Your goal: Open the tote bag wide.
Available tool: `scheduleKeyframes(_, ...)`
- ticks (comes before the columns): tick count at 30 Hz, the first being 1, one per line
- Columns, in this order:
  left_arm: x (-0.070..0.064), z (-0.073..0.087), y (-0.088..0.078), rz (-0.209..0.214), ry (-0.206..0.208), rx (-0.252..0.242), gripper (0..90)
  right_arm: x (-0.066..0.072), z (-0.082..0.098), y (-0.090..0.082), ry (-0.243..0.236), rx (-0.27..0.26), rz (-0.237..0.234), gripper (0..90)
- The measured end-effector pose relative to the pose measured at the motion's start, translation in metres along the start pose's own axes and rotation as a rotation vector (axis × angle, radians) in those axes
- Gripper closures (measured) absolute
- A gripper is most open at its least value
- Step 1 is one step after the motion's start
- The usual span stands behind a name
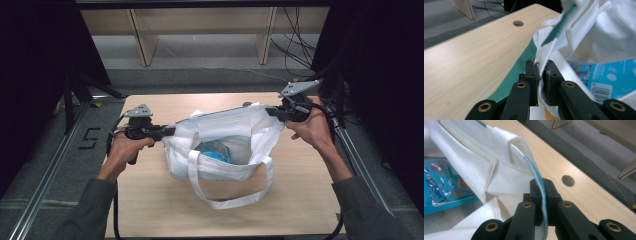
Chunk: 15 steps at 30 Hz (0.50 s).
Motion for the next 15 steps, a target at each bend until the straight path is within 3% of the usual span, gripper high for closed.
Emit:
scheduleKeyframes(3, -0.004, 0.010, 0.001, 0.017, -0.004, -0.006, 81.5, 0.004, 0.011, 0.005, 0.003, 0.026, -0.005, 88.2)
scheduleKeyframes(5, -0.007, 0.024, 0.007, 0.027, 0.016, 0.036, 80.7, 0.008, 0.018, 0.010, 0.002, 0.033, -0.011, 88.2)
scheduleKeyframes(7, -0.006, 0.040, 0.016, 0.030, 0.008, 0.085, 80.1, 0.014, 0.025, 0.018, 0.000, 0.043, -0.008, 88.3)
scheduleKeyframes(8, -0.006, 0.040, 0.016, 0.030, 0.008, 0.085, 79.9, 0.014, 0.025, 0.018, 0.000, 0.043, -0.008, 88.3)
scheduleKeyframes(9, -0.005, 0.055, 0.026, 0.023, 0.010, 0.135, 79.5, 0.020, 0.032, 0.027, -0.011, 0.058, -0.005, 88.3)
scheduleKeyframes(10, -0.005, 0.055, 0.026, 0.023, 0.010, 0.135, 78.8, 0.020, 0.032, 0.027, -0.011, 0.058, -0.005, 88.3)
scheduleKeyframes(11, -0.008, 0.067, 0.034, 0.032, -0.009, 0.171, 77.8, 0.024, 0.038, 0.032, -0.018, 0.076, -0.019, 88.3)
scheduleKeyframes(15, -0.013, 0.075, 0.038, 0.043, 0.009, 0.199, 76.2, 0.028, 0.043, 0.029, -0.031, 0.093, -0.032, 88.2)
Point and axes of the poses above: each handheld gripper's, and its own axes: y roughly forward along the jaws, z roughly out of its underside, x roughly to its left, the point moved 8 cm from there along y, roughly forward along the jaws, and after that the axes turned 14 degrees about z, right-handed, at the moved point
